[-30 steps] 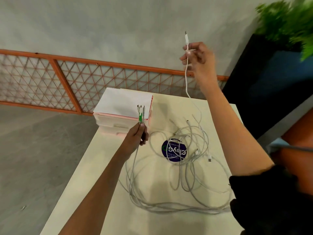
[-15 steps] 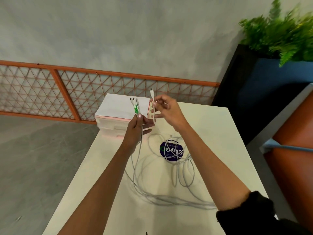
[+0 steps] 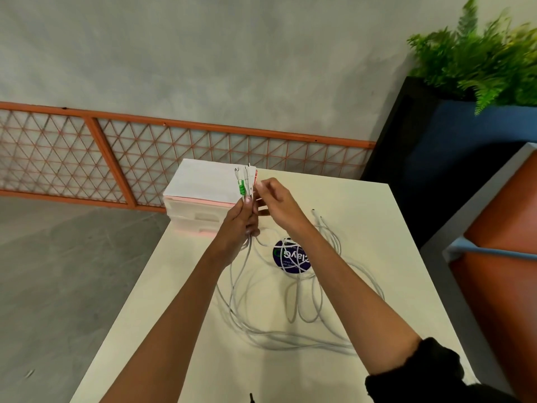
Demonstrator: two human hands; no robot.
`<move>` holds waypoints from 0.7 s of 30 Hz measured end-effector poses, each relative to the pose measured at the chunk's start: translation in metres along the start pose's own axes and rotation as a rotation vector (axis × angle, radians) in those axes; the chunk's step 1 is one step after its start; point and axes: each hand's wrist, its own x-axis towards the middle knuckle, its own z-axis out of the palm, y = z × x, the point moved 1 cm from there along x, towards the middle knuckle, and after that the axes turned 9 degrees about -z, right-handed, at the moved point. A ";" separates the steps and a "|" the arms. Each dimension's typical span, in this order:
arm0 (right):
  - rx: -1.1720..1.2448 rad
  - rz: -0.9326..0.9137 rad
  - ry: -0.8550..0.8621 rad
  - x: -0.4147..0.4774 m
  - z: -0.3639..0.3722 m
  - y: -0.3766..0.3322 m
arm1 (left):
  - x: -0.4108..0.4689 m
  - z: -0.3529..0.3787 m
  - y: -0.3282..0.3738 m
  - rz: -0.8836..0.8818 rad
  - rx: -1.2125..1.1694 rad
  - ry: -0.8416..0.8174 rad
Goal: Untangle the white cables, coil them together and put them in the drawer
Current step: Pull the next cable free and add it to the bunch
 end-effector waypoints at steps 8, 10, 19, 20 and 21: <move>-0.176 0.036 -0.356 -0.034 0.017 0.037 | 0.009 -0.015 0.021 0.025 -0.164 0.042; -0.311 -0.026 -0.318 -0.036 0.013 0.048 | 0.009 -0.022 0.024 0.044 -0.209 0.050; -0.918 0.229 -0.222 -0.073 -0.071 0.140 | 0.002 -0.082 0.053 0.174 -0.331 0.251; -0.925 0.262 -0.142 -0.077 -0.085 0.146 | 0.001 -0.089 0.052 0.179 -0.336 0.262; -0.876 0.285 -0.069 -0.081 -0.095 0.147 | 0.001 -0.094 0.050 0.181 -0.326 0.270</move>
